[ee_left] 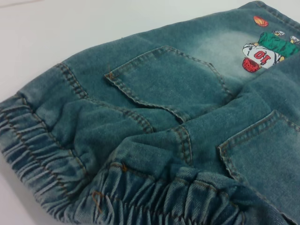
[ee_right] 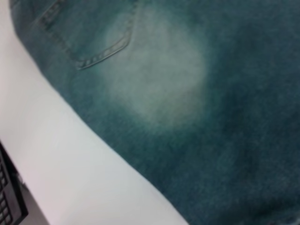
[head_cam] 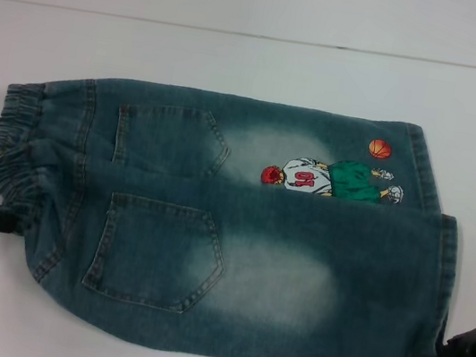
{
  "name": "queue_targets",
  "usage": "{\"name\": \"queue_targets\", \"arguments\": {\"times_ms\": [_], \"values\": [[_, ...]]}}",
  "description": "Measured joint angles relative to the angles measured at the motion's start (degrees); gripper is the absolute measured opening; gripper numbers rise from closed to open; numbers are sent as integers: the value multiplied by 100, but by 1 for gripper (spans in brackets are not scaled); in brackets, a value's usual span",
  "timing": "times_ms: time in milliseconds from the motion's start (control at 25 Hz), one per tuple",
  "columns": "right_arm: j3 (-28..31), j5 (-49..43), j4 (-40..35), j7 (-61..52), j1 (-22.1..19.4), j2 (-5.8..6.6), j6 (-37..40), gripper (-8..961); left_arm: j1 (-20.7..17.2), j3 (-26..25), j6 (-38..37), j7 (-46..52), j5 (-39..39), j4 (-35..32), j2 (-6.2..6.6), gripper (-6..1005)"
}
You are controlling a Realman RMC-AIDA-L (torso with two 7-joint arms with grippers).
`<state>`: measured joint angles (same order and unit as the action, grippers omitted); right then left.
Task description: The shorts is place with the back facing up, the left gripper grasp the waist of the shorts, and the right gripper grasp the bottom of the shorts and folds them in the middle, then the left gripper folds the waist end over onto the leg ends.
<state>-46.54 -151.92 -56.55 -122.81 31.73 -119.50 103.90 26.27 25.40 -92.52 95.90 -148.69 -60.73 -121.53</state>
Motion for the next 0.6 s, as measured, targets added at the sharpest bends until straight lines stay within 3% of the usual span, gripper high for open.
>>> {"name": "queue_targets", "arguments": {"times_ms": [360,600], "values": [[-26,1,-57,-229,-39,-3,-157,405,20,-10,-1,-2,15,0,-17,81],[-77,25,-57,-231,-35,-14,-149,262,21,-13,-3,-2,132,4,-26,81]]}}
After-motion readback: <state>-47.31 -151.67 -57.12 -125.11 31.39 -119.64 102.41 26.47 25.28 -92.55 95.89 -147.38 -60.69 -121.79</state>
